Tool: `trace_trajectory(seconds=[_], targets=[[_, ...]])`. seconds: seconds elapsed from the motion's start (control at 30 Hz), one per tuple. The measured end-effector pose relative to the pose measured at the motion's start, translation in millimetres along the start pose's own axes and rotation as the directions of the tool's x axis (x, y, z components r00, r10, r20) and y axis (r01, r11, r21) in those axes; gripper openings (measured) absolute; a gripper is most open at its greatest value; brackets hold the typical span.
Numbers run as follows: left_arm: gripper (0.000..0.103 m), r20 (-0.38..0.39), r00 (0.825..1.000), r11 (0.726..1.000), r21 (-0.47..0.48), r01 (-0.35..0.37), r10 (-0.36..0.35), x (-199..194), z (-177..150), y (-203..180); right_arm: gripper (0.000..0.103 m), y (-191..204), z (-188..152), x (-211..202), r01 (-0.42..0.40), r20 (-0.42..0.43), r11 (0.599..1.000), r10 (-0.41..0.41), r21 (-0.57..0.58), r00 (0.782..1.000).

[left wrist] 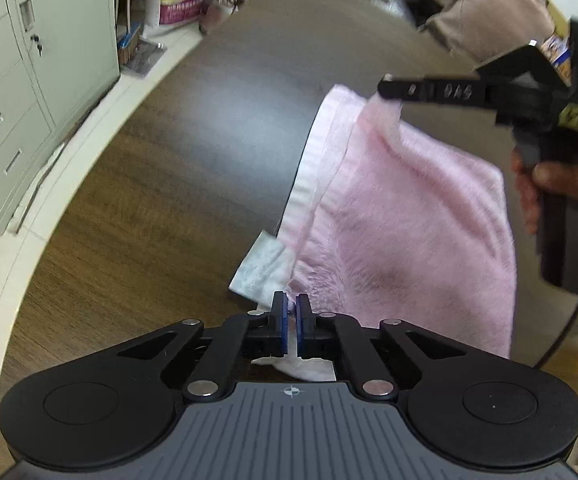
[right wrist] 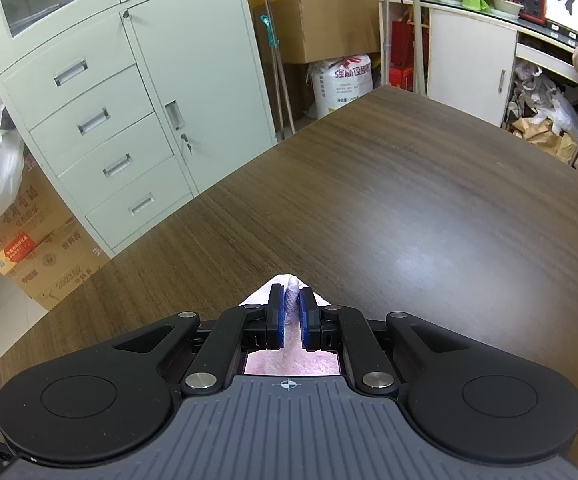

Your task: Fold towel

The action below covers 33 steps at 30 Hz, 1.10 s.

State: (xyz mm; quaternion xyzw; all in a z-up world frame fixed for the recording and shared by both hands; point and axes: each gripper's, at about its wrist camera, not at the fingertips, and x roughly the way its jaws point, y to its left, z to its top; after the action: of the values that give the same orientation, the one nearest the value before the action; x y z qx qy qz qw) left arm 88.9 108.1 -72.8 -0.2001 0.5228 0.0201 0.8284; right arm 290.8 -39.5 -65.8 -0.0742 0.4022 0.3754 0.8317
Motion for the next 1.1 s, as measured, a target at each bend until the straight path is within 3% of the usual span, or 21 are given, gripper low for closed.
trace_trajectory(seconds=[0.4,0.77,0.9,1.0,1.1], targets=[[0.003,0.032,0.999,1.0,-0.017,-0.012,0.013,-34.3,-26.3,-0.4,0.009,4.7,13.5,-8.4,-0.056,0.06,0.998,0.057,-0.016,0.997],[0.003,-0.006,0.999,0.997,-0.057,-0.052,0.052,-19.9,-34.8,5.8,0.009,6.9,14.9,45.0,-0.057,-0.058,0.998,0.056,-0.022,0.997],[0.005,-0.026,0.998,0.997,-0.039,-0.064,0.063,-17.2,-35.5,5.7,0.023,10.9,12.3,45.9,-0.03,-0.068,0.998,0.026,-0.059,0.997],[0.015,-0.038,0.991,0.991,0.019,-0.129,0.13,-21.4,-35.1,-0.6,0.029,13.9,12.8,20.0,-0.013,0.004,0.997,0.013,-0.08,1.0],[0.017,-0.017,0.988,0.987,0.053,-0.154,0.156,-29.5,-32.7,-4.5,0.036,16.2,12.9,-8.6,0.004,0.074,0.996,0.002,-0.086,0.997]])
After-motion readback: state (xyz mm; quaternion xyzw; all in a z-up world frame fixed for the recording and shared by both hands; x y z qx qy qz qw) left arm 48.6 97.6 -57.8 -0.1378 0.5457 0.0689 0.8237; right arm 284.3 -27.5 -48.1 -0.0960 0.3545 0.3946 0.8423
